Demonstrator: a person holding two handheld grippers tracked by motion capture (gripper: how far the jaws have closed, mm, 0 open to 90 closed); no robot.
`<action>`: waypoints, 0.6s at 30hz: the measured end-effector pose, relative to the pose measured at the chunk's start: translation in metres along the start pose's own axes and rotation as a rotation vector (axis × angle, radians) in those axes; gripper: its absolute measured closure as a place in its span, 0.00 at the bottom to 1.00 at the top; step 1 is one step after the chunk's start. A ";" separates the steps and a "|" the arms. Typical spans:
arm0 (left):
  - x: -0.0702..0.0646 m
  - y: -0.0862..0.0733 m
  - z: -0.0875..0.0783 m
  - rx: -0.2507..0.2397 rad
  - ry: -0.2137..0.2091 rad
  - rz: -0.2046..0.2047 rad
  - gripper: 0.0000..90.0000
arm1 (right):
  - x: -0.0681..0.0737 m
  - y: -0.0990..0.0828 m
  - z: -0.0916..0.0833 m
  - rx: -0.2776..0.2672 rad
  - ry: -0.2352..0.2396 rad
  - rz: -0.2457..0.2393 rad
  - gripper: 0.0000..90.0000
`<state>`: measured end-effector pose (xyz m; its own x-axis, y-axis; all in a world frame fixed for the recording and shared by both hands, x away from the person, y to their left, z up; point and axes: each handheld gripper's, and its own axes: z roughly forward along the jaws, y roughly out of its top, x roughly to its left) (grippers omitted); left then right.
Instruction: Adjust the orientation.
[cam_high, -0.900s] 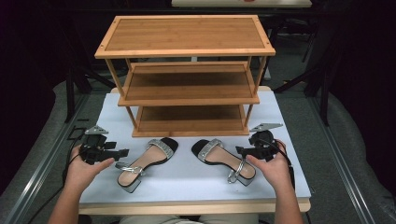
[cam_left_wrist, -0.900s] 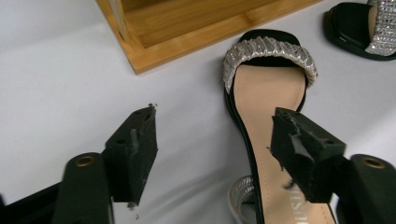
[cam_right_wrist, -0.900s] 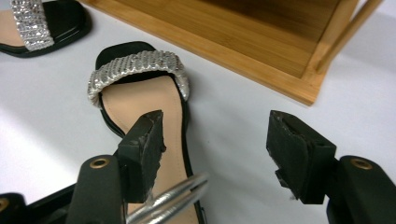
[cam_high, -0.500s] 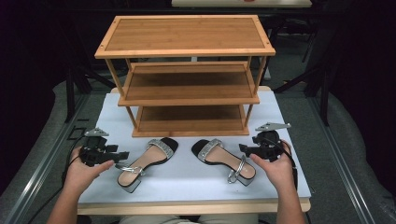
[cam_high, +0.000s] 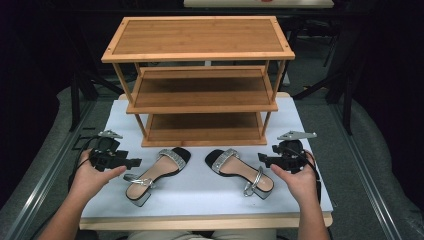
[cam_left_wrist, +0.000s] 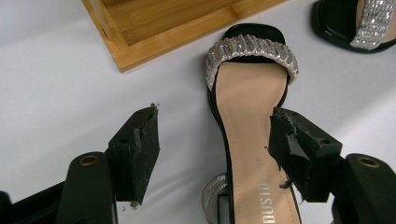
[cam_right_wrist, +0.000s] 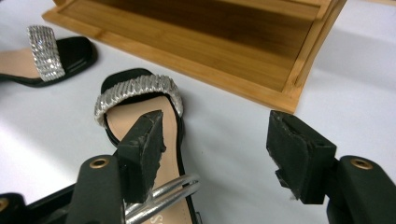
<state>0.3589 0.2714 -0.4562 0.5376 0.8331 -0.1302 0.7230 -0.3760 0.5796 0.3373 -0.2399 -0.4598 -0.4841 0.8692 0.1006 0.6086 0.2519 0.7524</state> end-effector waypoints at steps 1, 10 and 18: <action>0.000 0.002 0.001 0.015 0.008 0.005 0.37 | 0.000 0.000 -0.001 -0.004 -0.001 -0.001 0.40; -0.005 0.010 0.002 0.139 0.014 0.017 0.36 | 0.004 0.000 0.001 -0.012 0.005 -0.006 0.40; -0.017 0.016 0.017 0.226 0.018 0.054 0.33 | 0.008 0.000 0.003 -0.002 0.016 -0.014 0.40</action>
<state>0.3686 0.2447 -0.4582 0.5721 0.8154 -0.0885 0.7730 -0.5000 0.3906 0.3353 -0.2316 -0.4605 -0.5027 0.8586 0.1004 0.6002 0.2631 0.7554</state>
